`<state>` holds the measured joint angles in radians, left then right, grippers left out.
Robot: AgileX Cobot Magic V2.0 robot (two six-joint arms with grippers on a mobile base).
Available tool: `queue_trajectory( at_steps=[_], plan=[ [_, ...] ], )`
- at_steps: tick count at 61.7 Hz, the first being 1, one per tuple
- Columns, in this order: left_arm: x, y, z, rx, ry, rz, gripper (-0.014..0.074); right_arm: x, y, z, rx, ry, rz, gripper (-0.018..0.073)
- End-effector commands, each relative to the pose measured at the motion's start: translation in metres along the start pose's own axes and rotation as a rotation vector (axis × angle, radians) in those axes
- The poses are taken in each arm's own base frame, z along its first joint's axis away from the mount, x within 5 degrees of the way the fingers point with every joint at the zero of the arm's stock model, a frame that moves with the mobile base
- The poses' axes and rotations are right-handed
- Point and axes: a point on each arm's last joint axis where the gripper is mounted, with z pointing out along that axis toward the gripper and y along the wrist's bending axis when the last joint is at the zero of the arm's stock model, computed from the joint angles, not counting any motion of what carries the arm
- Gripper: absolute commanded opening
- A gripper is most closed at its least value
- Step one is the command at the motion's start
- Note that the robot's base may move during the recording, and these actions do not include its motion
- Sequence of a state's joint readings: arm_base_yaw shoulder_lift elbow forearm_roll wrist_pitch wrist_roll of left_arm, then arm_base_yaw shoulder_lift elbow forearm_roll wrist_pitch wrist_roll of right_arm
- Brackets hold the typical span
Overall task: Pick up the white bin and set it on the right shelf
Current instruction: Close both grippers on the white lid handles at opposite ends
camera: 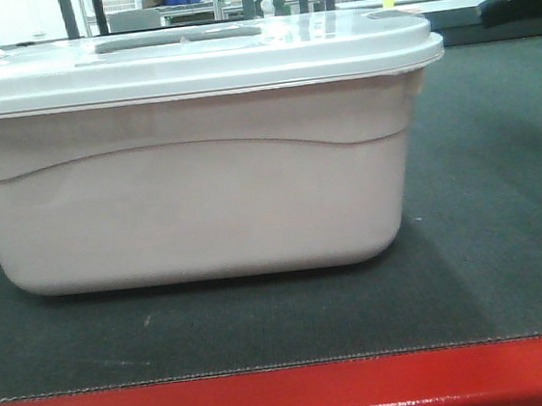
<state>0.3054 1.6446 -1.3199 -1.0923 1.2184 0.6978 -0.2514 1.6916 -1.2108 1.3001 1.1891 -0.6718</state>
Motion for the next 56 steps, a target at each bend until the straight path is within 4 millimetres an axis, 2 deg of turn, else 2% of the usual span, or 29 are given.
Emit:
queue_trajectory(
  at_steps=[1, 18, 30, 40, 56],
  plan=[
    [-0.003, -0.02, -0.007, 0.131, 0.02, 0.008, 0.0419, 0.006, 0.031, 0.001, -0.201, 0.05, -0.042, 0.0613],
    [-0.002, -0.018, -0.002, 0.141, 0.033, -0.032, 0.0419, 0.023, 0.034, 0.034, -0.254, 0.13, -0.055, 0.0613],
    [0.013, -0.023, 0.019, 0.174, 0.106, -0.054, 0.0419, 0.028, 0.034, 0.05, -0.278, 0.163, -0.035, 0.0613],
    [0.023, -0.024, 0.03, 0.193, 0.146, -0.074, 0.0419, 0.029, 0.034, 0.053, -0.28, 0.17, -0.033, 0.0613],
    [0.018, -0.029, 0.029, 0.259, 0.091, -0.107, 0.0419, 0.029, 0.034, 0.053, -0.281, 0.17, -0.034, 0.0597]
  ],
)
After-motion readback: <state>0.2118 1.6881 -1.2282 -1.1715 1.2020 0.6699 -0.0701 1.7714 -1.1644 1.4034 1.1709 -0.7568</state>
